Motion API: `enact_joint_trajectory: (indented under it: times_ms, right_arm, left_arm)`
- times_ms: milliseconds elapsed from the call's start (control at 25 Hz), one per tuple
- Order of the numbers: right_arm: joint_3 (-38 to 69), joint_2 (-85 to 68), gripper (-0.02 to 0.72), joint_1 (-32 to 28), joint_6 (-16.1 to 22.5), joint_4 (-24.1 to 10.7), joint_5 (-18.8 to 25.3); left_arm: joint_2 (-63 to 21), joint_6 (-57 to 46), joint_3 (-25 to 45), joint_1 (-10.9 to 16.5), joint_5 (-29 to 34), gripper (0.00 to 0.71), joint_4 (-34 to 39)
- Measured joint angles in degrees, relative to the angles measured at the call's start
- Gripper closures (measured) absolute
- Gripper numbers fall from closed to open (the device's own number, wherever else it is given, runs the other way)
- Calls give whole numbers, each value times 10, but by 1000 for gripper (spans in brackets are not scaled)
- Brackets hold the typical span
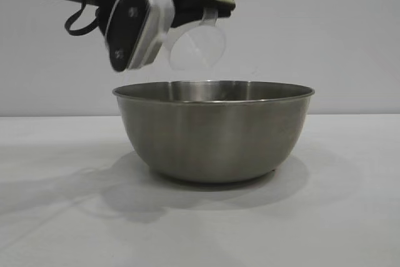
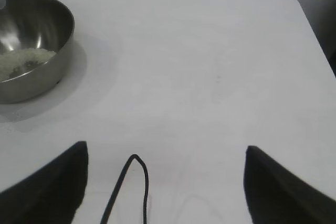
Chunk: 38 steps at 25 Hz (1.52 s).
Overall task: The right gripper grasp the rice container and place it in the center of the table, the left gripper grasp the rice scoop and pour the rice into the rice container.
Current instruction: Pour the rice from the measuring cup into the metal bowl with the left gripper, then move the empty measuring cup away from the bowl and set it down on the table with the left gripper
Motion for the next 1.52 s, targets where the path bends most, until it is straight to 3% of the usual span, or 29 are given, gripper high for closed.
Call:
enact_joint_trajectory:
  times_ms: [240, 440, 880, 1160, 1360, 1520]
  right_arm:
    - [0, 0, 182, 0, 0, 0, 0]
    - [0, 0, 182, 0, 0, 0, 0]
    - [0, 0, 182, 0, 0, 0, 0]
    - [0, 0, 182, 0, 0, 0, 0]
    - [0, 0, 182, 0, 0, 0, 0]
    - [0, 0, 182, 0, 0, 0, 0]
  left_arm:
    - [0, -122, 0, 0, -23, 710, -68]
    - [0, -287, 0, 0, -23, 710, -147]
    - [0, -680, 0, 0, -23, 710, -486]
    - [0, -772, 31, 0, -23, 710, -653]
    - [0, -821, 78, 3, -23, 710, -690]
    - [0, -903, 120, 30, -23, 710, -688]
